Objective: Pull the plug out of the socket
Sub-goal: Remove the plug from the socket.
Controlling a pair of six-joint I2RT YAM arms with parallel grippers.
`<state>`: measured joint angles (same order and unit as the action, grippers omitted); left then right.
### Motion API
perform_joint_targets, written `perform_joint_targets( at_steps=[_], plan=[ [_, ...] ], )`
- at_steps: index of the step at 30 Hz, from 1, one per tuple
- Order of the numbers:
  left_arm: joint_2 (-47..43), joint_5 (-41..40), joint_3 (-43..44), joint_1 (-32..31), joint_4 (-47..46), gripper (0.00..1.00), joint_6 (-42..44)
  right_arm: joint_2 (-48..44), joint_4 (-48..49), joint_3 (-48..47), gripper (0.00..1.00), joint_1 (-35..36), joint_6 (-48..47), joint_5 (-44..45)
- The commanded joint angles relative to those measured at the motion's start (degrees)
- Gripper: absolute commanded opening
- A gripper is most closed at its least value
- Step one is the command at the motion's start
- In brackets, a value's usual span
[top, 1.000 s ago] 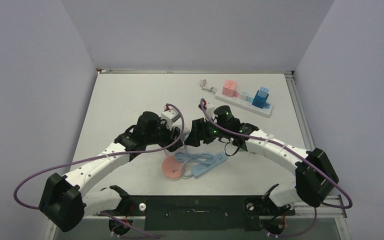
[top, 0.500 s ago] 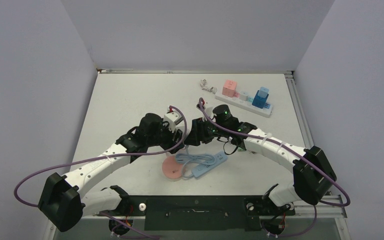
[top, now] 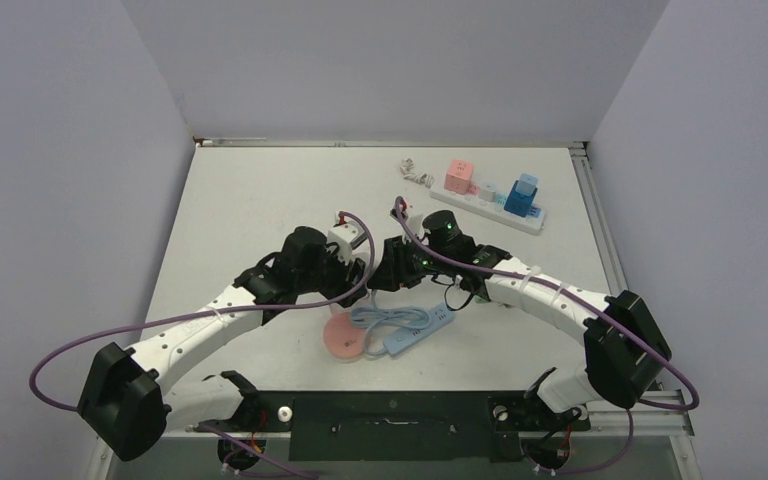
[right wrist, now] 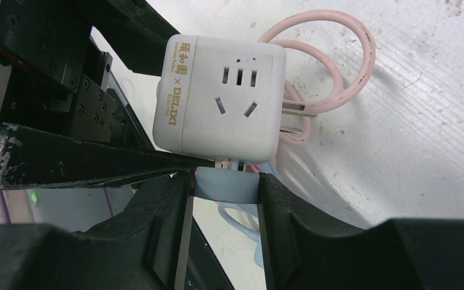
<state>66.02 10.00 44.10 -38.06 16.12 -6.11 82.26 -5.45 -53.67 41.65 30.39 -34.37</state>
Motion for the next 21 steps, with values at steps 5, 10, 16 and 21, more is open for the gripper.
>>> perform_joint_targets(
  at_steps=[5,10,16,21],
  plan=[
    [2.0,-5.0,3.9,3.1,0.7,0.00,-1.8,-3.9,-1.8,-3.1,0.05,6.5,-4.5,9.0],
    [1.9,-2.3,3.4,4.1,-0.5,0.00,-2.5,-5.8,-1.2,-1.9,0.05,7.4,-4.5,11.7],
    [0.7,2.7,2.2,5.6,-3.3,0.00,-3.5,-7.7,2.4,2.9,0.05,1.2,-2.1,7.2],
    [0.1,5.9,1.6,6.8,-5.1,0.00,-4.2,-8.6,4.5,6.2,0.05,-3.4,-1.0,4.0]
  ],
)
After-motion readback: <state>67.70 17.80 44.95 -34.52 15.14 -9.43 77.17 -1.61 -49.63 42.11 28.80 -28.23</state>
